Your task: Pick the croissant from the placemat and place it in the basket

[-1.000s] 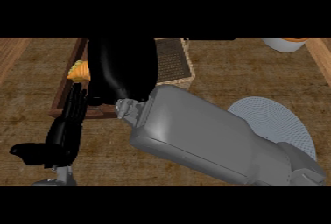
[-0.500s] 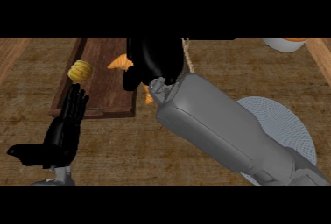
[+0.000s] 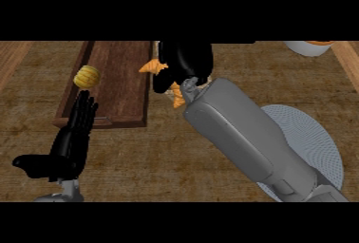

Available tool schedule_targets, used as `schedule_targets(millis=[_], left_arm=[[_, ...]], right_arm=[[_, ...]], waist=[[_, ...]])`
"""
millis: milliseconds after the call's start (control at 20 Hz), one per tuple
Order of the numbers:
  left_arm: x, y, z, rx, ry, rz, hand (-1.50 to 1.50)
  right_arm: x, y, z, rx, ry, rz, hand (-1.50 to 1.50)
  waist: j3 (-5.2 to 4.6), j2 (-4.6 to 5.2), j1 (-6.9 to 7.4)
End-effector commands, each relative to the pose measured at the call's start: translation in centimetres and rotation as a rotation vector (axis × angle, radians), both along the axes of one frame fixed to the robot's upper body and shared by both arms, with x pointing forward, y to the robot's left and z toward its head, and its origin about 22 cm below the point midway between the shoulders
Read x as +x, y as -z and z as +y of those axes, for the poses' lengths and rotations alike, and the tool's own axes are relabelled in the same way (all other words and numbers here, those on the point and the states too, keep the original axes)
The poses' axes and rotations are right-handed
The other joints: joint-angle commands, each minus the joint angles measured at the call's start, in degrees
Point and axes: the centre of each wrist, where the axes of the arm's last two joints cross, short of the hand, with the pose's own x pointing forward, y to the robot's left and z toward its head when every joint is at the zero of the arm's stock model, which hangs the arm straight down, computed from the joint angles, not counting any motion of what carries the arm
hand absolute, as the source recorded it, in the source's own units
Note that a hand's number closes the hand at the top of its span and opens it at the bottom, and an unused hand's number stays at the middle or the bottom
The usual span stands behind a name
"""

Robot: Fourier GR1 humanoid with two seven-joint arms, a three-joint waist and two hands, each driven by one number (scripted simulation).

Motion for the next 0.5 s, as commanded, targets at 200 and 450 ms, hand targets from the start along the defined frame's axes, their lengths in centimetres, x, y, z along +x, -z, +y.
schedule_targets(millis=[200,450], left_arm=[[0.4,-1.3,2.3,0.002,-0.008,-0.008,0.0],[0.3,-0.9,0.6,0.001,-0.002,-0.014,0.0]], right_arm=[[1.7,4.2,-2.0,0.039,0.017,0.032,1.5],[2.3,3.9,-3.6,0.081,0.123,0.021,1.5]], waist=[[0.0,0.06,0.15],[0.01,0.01,-0.11]])
